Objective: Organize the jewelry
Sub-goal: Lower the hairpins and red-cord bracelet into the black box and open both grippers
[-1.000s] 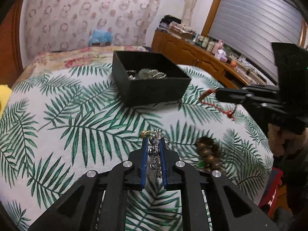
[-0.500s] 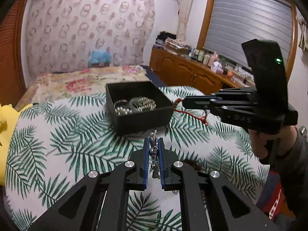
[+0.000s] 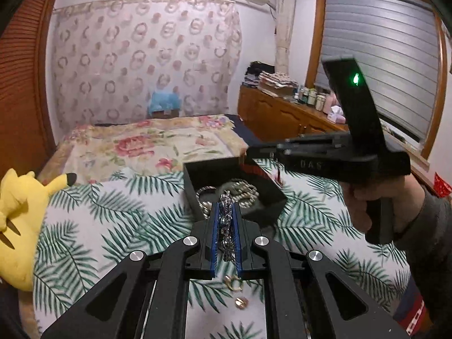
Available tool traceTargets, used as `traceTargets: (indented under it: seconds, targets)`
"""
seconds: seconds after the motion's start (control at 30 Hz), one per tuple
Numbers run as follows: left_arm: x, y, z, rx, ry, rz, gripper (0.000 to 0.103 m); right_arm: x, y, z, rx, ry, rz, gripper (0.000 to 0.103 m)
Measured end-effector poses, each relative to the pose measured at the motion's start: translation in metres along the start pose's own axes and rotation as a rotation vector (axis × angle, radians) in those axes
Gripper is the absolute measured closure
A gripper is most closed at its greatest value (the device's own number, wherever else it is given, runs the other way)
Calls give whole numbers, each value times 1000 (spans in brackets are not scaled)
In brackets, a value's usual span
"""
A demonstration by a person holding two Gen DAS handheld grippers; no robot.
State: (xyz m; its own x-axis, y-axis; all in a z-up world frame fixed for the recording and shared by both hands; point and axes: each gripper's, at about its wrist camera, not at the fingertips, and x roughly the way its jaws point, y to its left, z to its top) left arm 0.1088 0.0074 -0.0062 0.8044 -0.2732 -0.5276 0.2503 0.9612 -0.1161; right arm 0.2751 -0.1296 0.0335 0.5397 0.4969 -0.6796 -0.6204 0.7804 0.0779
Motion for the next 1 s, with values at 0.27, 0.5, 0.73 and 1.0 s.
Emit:
traceTargets:
  seconds: [0.27,0.5,0.73,1.0]
  targets:
    - [13,8,19,0,-13,38,95,4,-18,-11,68,6,15,66]
    - [39,2,32,13,-5,57,95,-10,-40,-41,88,19,-35,66]
    - [68,-10,47,13,-7,69,95,-17,-56,-73,115,34,-46,66]
    - [84,-14,60,-3,-16,85,95,-24,-63,-92,127,37,-37,66]
